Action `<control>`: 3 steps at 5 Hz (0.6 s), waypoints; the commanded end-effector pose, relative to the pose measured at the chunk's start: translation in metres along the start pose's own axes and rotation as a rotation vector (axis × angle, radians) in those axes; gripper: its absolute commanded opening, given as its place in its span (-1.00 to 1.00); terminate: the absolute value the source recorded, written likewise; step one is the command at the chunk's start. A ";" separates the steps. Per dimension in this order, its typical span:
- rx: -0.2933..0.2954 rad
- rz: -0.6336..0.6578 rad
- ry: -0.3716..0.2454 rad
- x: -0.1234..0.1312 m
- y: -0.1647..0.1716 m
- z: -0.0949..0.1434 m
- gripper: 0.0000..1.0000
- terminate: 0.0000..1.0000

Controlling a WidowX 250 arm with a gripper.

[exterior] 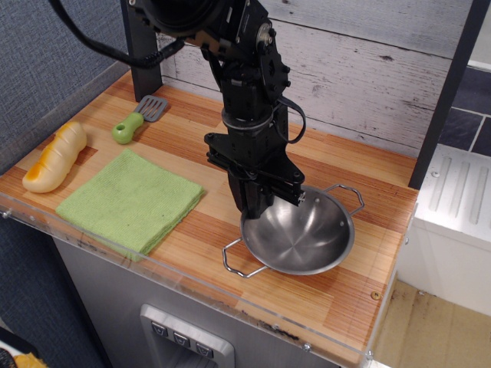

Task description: Move silver bowl to the right of green pickle.

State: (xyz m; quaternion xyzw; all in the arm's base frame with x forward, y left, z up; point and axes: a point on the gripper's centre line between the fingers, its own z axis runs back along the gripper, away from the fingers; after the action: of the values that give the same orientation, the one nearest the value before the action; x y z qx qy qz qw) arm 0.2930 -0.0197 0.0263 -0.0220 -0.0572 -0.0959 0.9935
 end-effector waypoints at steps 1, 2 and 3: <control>-0.014 -0.078 -0.106 0.015 -0.002 0.053 -1.00 -1.00; -0.022 -0.060 -0.129 0.030 0.012 0.080 -1.00 -1.00; -0.020 0.019 -0.132 0.049 0.046 0.085 -1.00 -1.00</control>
State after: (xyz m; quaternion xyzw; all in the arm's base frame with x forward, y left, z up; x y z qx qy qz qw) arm 0.3401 0.0241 0.0993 -0.0422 -0.0954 -0.0802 0.9913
